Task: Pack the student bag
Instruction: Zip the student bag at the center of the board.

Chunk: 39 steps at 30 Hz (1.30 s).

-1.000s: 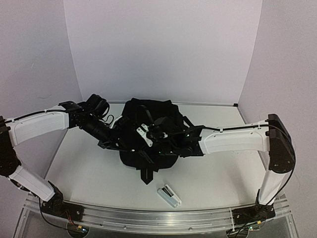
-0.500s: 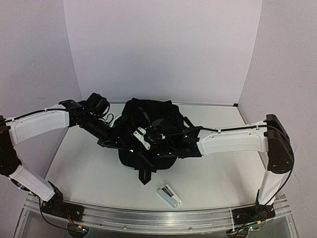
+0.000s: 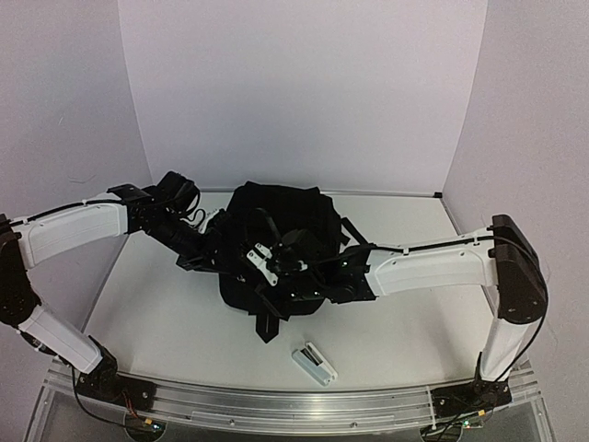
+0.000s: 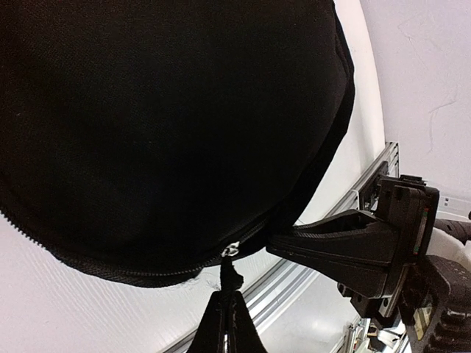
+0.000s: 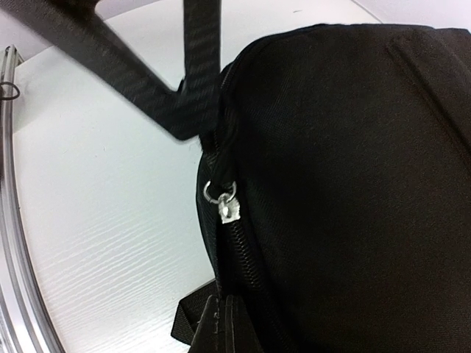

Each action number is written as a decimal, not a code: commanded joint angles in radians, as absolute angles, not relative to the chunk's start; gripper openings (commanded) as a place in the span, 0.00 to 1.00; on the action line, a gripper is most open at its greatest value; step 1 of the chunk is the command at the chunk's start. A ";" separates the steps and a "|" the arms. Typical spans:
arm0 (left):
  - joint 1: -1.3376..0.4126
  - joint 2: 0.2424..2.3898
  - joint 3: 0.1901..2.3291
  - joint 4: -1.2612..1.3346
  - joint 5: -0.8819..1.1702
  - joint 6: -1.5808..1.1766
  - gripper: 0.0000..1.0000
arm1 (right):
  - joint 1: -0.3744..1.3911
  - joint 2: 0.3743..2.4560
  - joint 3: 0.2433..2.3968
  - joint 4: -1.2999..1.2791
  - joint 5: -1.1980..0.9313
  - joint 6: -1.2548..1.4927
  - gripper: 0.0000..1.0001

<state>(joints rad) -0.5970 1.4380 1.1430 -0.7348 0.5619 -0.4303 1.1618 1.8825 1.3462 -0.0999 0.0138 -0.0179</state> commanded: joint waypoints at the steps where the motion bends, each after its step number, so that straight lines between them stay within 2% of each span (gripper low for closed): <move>1: -0.547 1.389 1.137 -0.709 0.529 -0.446 0.00 | 1.169 1.813 1.312 -0.084 -0.024 0.028 0.00; 8: -0.519 1.387 1.134 -0.759 0.462 -0.416 0.00 | 1.172 1.794 1.264 -0.089 -0.005 0.042 0.00; 18: -0.512 1.335 1.122 -0.796 0.350 -0.334 0.00 | 1.172 1.743 1.218 -0.095 0.130 0.064 0.00; 21: -0.511 1.335 1.116 -0.771 0.415 -0.319 0.00 | 1.173 1.734 1.231 -0.095 0.132 0.062 0.00; 25: -0.512 1.323 1.093 -0.698 0.605 -0.296 0.00 | 1.178 1.732 1.280 -0.095 0.125 0.051 0.00; 26: -0.512 1.320 1.089 -0.690 0.637 -0.290 0.00 | 1.178 1.735 1.295 -0.094 0.124 0.048 0.10; 28: -0.512 1.315 1.083 -0.679 0.680 -0.285 0.00 | 1.179 1.740 1.325 -0.087 0.118 0.041 0.38; 30: -0.512 1.310 1.082 -0.675 0.694 -0.285 0.00 | 1.180 1.752 1.348 -0.072 0.107 0.033 0.53; 34: -0.511 1.303 1.079 -0.684 0.644 -0.299 0.00 | 1.187 1.796 1.391 -0.033 0.104 0.013 0.70; 39: -0.511 1.296 1.080 -0.692 0.595 -0.329 0.00 | 1.201 1.875 1.464 -0.022 0.126 -0.051 0.80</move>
